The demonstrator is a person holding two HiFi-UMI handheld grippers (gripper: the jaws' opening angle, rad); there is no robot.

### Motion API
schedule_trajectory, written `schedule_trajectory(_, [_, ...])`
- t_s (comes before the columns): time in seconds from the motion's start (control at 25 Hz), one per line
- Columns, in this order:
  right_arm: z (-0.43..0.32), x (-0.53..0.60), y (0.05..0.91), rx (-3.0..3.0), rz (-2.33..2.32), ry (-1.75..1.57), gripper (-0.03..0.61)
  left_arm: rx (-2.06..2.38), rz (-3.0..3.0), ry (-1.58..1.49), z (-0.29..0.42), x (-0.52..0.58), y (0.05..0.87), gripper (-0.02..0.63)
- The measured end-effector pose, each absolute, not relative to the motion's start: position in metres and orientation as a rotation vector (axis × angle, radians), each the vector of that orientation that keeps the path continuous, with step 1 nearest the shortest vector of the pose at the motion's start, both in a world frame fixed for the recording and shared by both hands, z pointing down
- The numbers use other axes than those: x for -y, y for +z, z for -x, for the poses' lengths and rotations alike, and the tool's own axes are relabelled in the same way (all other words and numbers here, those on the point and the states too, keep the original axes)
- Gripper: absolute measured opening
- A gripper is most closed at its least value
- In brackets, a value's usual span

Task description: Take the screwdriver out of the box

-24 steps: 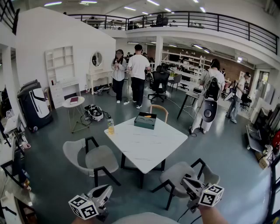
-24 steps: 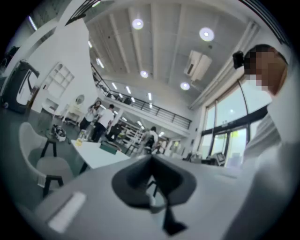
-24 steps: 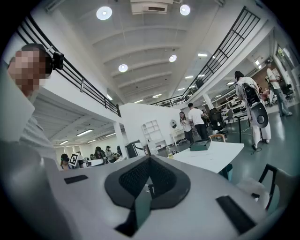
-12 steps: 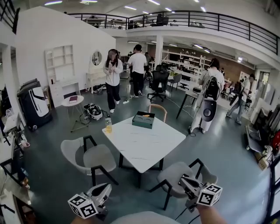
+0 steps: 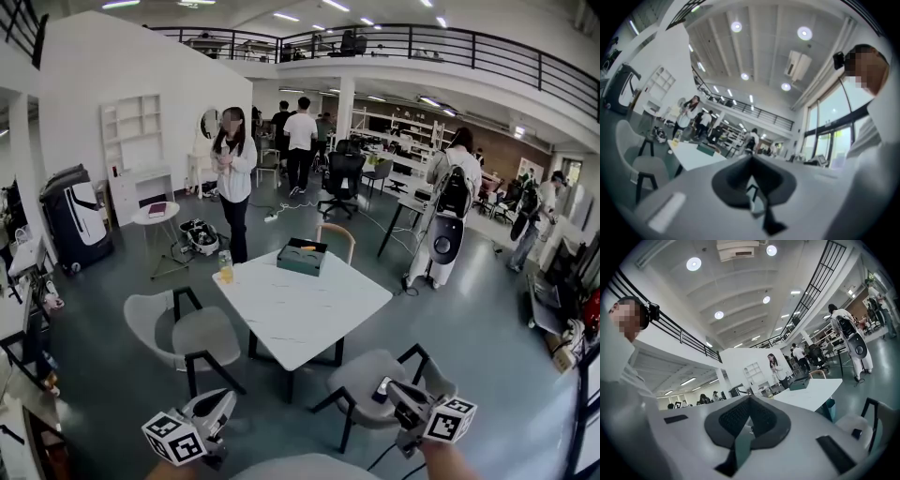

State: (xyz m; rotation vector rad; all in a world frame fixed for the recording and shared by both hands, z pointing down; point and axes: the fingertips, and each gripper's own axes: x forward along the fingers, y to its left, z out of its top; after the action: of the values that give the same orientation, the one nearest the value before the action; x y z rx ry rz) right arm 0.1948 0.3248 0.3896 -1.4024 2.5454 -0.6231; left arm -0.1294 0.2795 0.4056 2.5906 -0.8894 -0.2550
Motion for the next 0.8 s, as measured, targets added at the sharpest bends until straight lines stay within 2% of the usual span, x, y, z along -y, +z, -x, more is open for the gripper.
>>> schedule_trajectory(0.4, [-0.221, -0.332, 0.402, -2.558, 1.307, -0.655, 0.008, 0.891, -2.566, -0.202, 0.092, -0.297, 0.414, 0.003])
schedule_trajectory(0.8, [-0.214, -0.287, 0.417, -2.54, 1.355, -0.682, 0.008, 0.862, -2.539, -0.181, 0.105, -0.248, 0.43, 0.003])
